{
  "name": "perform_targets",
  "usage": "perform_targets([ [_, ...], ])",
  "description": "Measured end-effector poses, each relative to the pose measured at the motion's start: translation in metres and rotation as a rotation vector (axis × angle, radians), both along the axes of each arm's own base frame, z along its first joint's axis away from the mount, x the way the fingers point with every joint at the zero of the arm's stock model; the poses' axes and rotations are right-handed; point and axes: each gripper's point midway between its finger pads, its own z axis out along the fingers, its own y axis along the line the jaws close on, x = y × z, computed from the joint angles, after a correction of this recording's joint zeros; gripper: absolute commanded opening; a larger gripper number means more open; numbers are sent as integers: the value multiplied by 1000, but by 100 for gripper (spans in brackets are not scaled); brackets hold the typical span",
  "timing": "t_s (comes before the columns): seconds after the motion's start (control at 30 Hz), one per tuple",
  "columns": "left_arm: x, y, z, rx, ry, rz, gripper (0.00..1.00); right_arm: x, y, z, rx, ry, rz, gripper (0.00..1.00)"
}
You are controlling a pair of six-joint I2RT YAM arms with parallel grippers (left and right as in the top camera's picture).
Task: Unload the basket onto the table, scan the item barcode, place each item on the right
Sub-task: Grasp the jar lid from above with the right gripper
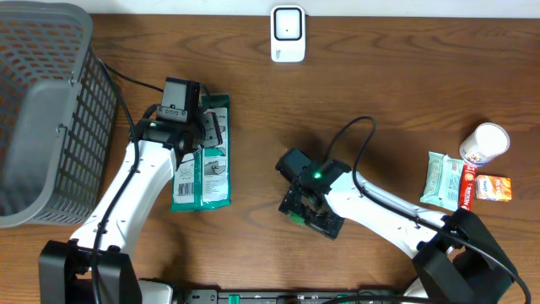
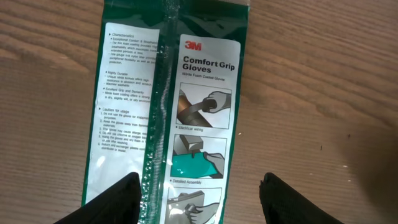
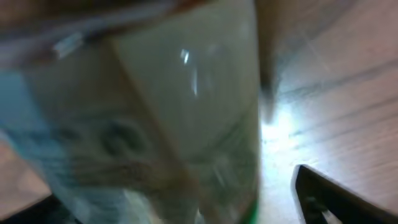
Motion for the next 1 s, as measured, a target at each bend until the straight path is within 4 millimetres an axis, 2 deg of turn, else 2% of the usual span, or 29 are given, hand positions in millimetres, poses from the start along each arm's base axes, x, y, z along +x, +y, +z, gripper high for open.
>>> perform_targets([
  [0.2, 0, 0, 0, 0, -1, 0, 61, 16, -8, -2, -34, -75, 43, 98],
  [0.37, 0, 0, 0, 0, 0, 0, 61, 37, 4, 1, 51, -151, 277, 99],
  [0.53, 0, 0, 0, 0, 0, 0, 62, 61, -13, 9, 113, -167, 409, 99],
  [0.7, 0, 0, 0, 0, 0, 0, 61, 85, -40, 12, 162, -195, 436, 99],
  [0.83, 0, 0, 0, 0, 0, 0, 62, 89, -44, 14, 212, -196, 448, 97],
  [0.9, 0, 0, 0, 0, 0, 0, 61, 84, -37, 16, 263, -184, 467, 96],
  [0.93, 0, 0, 0, 0, -1, 0, 61, 81, -33, 17, 287, -178, 472, 99],
  [1.0, 0, 0, 0, 0, -1, 0, 61, 76, -24, 20, 343, -164, 483, 99],
])
